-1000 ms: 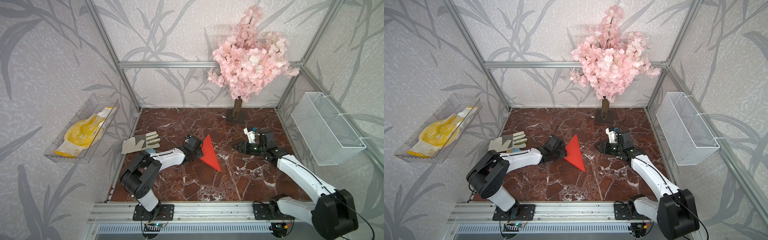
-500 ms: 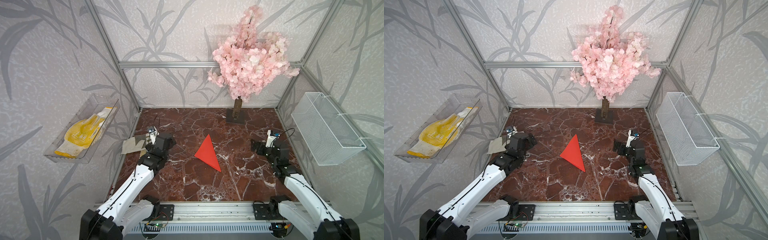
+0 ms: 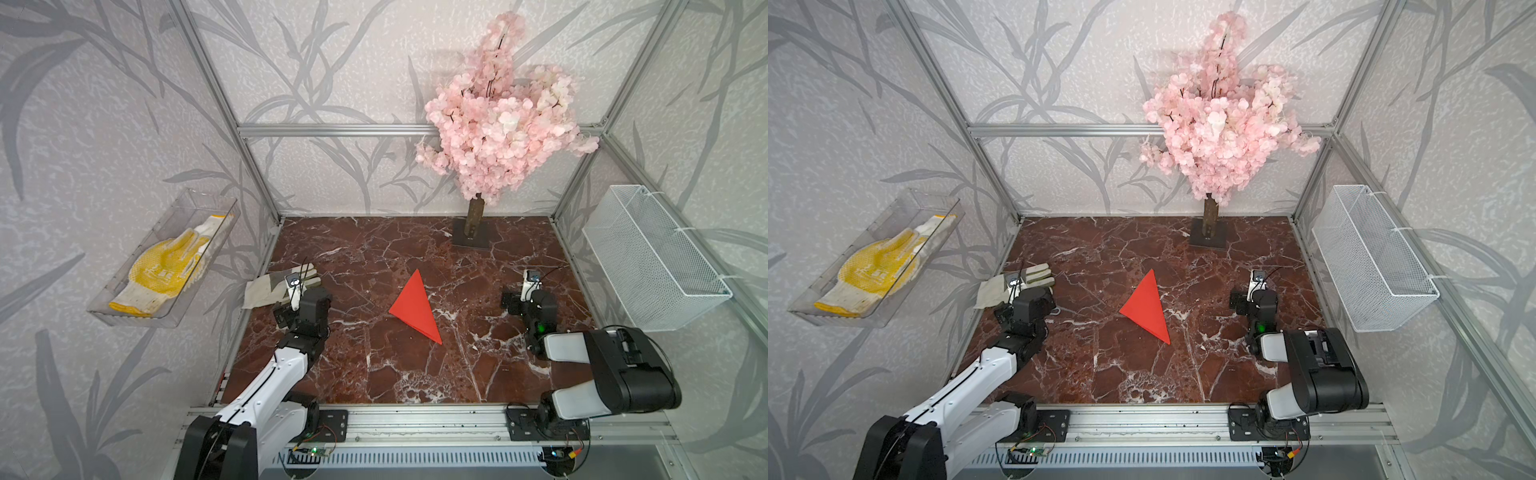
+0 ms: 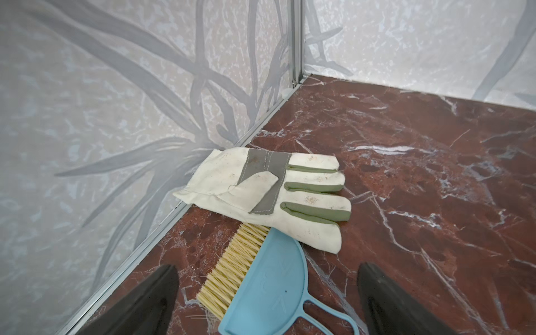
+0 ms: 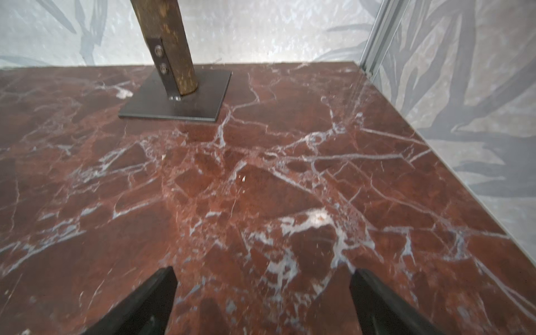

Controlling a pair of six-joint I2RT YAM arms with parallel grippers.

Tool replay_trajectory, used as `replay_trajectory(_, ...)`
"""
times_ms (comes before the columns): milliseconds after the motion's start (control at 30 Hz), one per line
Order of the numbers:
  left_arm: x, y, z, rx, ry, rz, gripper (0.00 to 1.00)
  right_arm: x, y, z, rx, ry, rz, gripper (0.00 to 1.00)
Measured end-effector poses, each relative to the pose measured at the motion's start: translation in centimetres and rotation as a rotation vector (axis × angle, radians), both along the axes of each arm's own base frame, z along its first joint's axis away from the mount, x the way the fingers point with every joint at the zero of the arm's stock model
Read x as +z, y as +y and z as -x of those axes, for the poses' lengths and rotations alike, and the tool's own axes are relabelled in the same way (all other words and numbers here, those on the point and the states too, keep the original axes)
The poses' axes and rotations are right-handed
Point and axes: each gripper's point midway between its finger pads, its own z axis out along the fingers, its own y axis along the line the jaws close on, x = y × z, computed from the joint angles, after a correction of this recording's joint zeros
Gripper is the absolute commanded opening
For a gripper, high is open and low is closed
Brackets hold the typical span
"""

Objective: Fold the square paper diagonally
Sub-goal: Reset both arms

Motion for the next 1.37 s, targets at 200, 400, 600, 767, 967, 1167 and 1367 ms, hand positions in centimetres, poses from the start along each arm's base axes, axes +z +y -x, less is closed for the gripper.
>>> replay_trajectory(200,-2.3,-0.5,-2.0,-0.080,0.019,0.001,1.00,0.1,-0.9,-0.9,-0.005,-0.016,-0.024,0.99)
replay_trajectory(400,-3.8,-1.3,-4.0,-0.164,0.033,0.006,1.00,1.8,-1.0,-2.6,0.002,-0.052,-0.041,0.99)
replay_trajectory(600,-4.4,-1.9,-6.2,-0.244,0.004,0.012,1.00,1.5,-0.9,-2.4,0.010,-0.039,-0.048,0.99)
replay_trajectory(767,-6.2,-1.6,-7.2,-0.259,0.018,0.036,1.00,1.5,-0.8,-2.4,0.010,-0.039,-0.051,0.99)
replay_trajectory(967,-5.6,-0.9,-7.8,-0.247,-0.016,0.058,1.00,1.5,-0.8,-2.4,0.010,-0.039,-0.051,0.99)
replay_trajectory(1167,-5.6,-1.0,-7.9,-0.254,-0.021,0.064,1.00,1.5,-0.8,-2.4,0.010,-0.039,-0.051,0.99)
replay_trajectory(1367,-5.6,-1.1,-7.9,-0.261,-0.021,0.068,1.00,1.5,-0.8,-2.4,0.010,-0.039,-0.050,0.99)
